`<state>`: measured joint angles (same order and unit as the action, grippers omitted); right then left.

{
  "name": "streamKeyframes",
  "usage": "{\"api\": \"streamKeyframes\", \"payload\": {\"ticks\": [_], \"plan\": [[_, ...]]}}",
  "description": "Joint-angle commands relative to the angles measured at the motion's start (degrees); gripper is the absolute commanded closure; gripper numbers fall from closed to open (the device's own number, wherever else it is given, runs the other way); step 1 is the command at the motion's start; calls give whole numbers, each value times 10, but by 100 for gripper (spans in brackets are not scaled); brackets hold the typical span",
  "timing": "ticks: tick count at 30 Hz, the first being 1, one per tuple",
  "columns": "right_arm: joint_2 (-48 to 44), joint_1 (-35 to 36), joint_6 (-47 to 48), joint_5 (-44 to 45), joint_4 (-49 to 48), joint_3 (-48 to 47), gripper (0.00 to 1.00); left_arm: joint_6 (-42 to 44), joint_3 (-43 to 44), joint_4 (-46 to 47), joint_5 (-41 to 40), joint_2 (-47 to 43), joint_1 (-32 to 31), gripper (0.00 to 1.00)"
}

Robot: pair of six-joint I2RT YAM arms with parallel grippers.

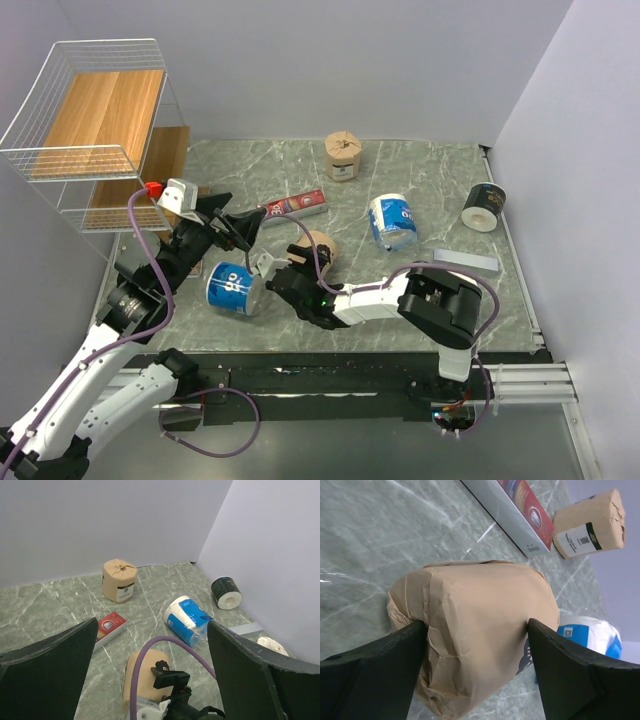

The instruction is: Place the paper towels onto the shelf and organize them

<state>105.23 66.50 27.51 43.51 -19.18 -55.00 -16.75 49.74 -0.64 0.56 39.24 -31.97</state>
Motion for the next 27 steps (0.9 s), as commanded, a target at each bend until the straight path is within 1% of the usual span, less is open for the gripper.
{"api": "streamKeyframes", "payload": {"ticks": [1,4,6,9,10,13,14,16,17,18,19,20,21,22,24,25,27], "plan": [[5,1,11,47,-45,6,18,8,1,21,-4,1,-3,3],[-10,-1,-7,54,-44,6,25,8,0,21,-4,1,-3,4],[-19,-6,-23,54,-41,4,28,8,0,22,-4,1,-2,4],[-41,-20,-57,35,-12,-4,38,8,-1,21,-4,1,-2,4],[-45,-23,-68,31,-3,-8,40,8,0,21,-4,1,-3,4],[-74,-44,-127,9,47,-15,44,9,-1,21,-4,0,-2,3],[-85,-52,-170,-6,79,-16,45,9,-1,21,-4,0,-3,4],[-121,-83,-216,-67,113,-13,46,9,-1,21,-4,0,-3,4],[-134,-96,-261,-93,123,-8,46,9,-2,22,-4,0,-3,3],[-161,-114,-283,-149,144,-4,47,9,-3,22,-4,-1,-3,3],[-174,-149,-312,-181,155,3,48,9,-2,22,-4,-1,-2,4],[-186,-173,-356,-212,165,8,48,9,-2,22,-4,-1,-2,4],[-206,-192,-378,-248,178,11,48,9,-2,22,-4,-1,-2,3],[-214,-232,-395,-304,185,18,49,9,-2,22,-4,0,-2,4],[-223,-268,-435,-370,208,18,49,9,-2,22,-3,0,-3,3],[-221,-298,-445,-424,222,8,48,9,-2,22,-4,0,-2,3],[-204,-321,-467,-467,247,-9,48,9,-1,22,-4,3,-2,4]]}}
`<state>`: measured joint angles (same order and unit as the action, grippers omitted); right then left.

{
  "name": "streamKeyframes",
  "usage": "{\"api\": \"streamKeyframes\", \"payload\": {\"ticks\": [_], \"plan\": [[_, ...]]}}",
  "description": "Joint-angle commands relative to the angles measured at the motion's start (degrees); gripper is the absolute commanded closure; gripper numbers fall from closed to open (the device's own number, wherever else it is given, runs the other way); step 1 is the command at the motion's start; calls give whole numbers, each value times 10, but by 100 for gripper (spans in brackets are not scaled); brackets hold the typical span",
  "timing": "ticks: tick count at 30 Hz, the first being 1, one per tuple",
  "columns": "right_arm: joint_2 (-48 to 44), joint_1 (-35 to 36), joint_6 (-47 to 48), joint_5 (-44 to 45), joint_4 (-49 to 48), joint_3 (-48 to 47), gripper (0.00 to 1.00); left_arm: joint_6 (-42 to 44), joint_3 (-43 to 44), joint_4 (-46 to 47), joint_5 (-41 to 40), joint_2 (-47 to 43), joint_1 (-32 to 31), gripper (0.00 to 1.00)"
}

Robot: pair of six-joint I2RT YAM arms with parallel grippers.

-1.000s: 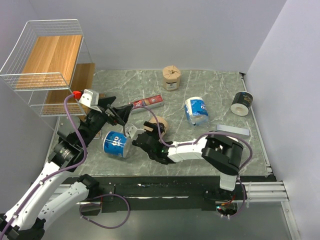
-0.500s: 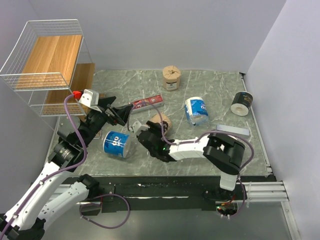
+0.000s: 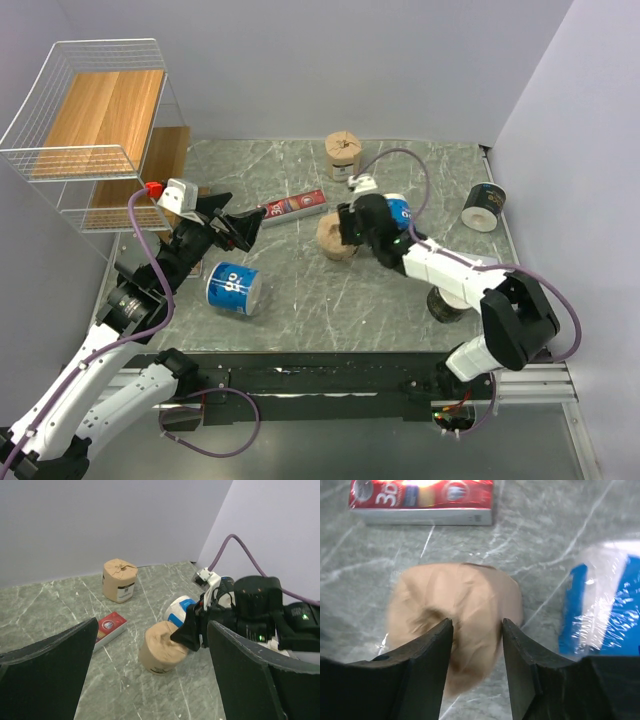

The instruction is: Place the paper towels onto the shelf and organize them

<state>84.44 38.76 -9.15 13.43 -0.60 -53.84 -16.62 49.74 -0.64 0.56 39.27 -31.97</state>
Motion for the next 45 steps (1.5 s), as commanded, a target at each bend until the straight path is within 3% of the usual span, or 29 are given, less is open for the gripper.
{"api": "streamKeyframes", "payload": {"ticks": [1,8,19,22,27,29,38,45], "plan": [[10,-52,-104,-196,76,-34,48,7,-1,21,-3,3,-3,3],[61,-68,-120,-269,105,-70,46,10,-1,20,-4,7,-3,3],[36,-66,-150,-354,87,-70,42,19,1,17,-33,30,-2,4],[-9,-67,-138,-342,102,-58,34,26,18,-10,-42,62,-2,4],[-138,-67,-101,-309,105,17,8,36,42,-44,-39,150,-5,4],[-201,-66,-83,-294,118,40,1,41,97,-124,-24,220,-8,3],[-450,-67,-50,-236,153,151,0,52,274,-267,-26,439,-95,1],[-543,-67,-46,-206,170,168,0,36,352,-304,-67,520,-157,5]]}}
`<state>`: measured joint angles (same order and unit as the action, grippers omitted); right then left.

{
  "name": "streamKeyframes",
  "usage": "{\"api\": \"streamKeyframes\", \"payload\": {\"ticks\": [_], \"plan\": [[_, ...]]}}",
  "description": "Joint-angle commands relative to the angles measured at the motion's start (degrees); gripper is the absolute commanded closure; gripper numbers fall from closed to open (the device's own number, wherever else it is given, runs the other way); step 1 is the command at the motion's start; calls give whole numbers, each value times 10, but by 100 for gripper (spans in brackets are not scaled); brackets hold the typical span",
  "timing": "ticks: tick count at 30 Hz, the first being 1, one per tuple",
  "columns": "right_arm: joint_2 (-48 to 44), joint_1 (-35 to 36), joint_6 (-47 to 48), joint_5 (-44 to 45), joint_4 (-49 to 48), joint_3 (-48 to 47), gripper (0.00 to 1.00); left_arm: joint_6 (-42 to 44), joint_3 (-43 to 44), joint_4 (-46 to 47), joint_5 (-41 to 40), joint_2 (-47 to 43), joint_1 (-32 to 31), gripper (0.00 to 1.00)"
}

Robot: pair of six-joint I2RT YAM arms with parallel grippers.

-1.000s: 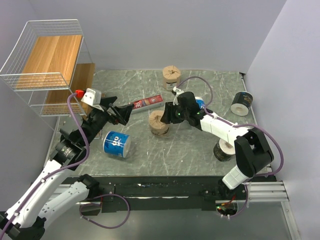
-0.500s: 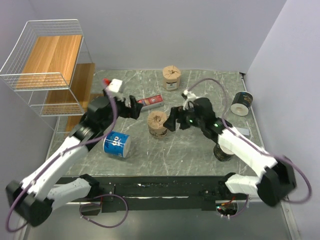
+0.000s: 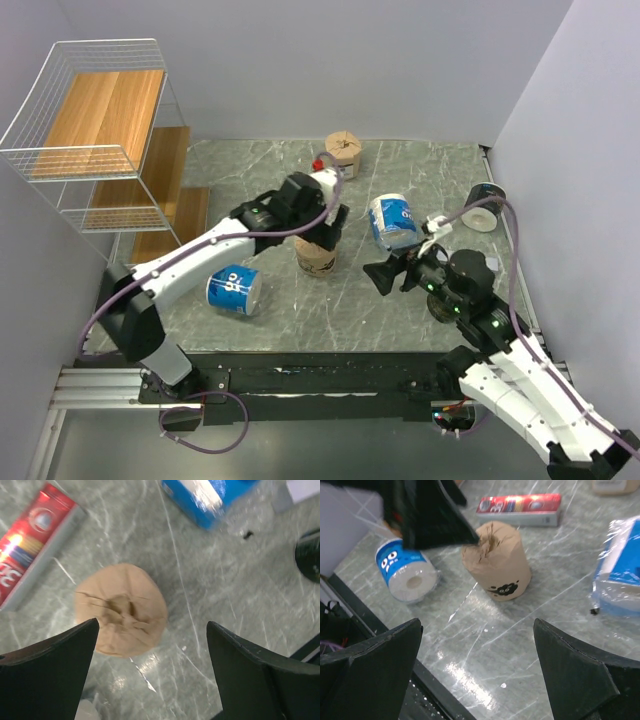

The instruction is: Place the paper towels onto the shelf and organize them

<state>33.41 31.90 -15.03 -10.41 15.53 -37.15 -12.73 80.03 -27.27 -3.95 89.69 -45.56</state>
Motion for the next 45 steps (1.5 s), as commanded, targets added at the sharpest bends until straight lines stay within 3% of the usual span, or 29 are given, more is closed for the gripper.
{"api": "streamKeyframes", "payload": {"ticks": [1,22,35,41,45], "plan": [[-38,3,13,33,12,1,1,-5,53,-43,-27,28,-29,5],[-77,3,12,45,37,7,0,-5,21,10,-46,101,-34,20],[-96,2,20,65,42,12,0,-13,-15,26,-66,137,-36,38],[-102,2,17,70,42,16,0,-13,-25,29,-94,120,-37,53],[-100,3,14,72,49,12,0,-11,-13,7,-104,99,-38,56]]}}
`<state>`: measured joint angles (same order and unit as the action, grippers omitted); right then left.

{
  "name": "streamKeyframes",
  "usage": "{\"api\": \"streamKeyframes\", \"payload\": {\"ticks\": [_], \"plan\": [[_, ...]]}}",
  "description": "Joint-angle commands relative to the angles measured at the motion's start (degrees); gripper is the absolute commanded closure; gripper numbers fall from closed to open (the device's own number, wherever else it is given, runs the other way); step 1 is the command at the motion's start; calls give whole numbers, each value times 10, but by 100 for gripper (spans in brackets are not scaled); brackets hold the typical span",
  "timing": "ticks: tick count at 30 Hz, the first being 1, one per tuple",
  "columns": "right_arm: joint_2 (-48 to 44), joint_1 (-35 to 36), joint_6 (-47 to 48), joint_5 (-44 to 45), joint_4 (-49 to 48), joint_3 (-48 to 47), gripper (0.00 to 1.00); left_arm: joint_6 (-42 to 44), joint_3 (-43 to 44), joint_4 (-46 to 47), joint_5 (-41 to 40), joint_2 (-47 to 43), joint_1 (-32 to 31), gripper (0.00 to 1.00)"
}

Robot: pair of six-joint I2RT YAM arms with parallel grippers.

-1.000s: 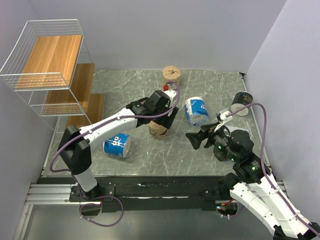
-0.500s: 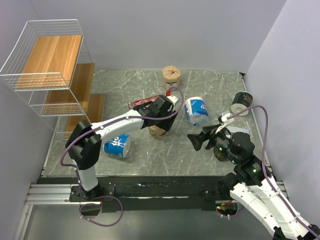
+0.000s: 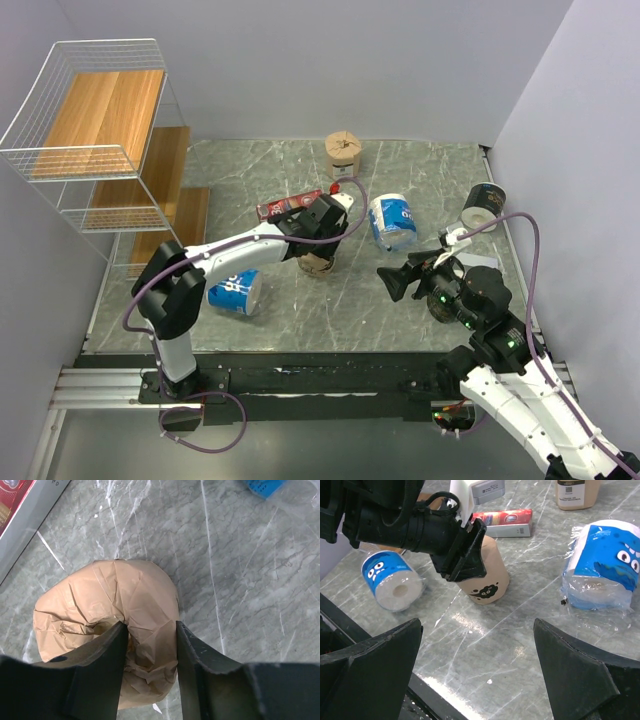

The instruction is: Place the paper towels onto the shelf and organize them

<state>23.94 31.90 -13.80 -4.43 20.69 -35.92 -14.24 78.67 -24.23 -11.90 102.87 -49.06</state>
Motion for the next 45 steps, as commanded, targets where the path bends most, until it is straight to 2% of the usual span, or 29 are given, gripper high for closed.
{"api": "streamKeyframes", "payload": {"ticks": [1,8,17,21,25,31,35,45], "plan": [[-7,3,0,13,-2,-1,0,6,9,-30,-28,-38,-2,57],[-10,3,-7,12,-2,-6,0,9,83,-116,-75,-92,-3,64],[12,3,-14,4,-6,-24,1,76,242,-201,-217,-159,-3,64],[19,2,-18,-5,-6,-33,1,135,320,-204,-290,-173,-2,63],[21,3,-18,-5,8,-44,1,195,346,-172,-337,-195,14,62],[15,2,-25,-13,10,-54,1,242,400,-129,-350,-217,81,62],[16,2,-25,-19,15,-61,0,270,416,-93,-321,-230,144,63],[11,3,-19,-12,31,-74,1,309,437,-55,-310,-196,269,65]]}}
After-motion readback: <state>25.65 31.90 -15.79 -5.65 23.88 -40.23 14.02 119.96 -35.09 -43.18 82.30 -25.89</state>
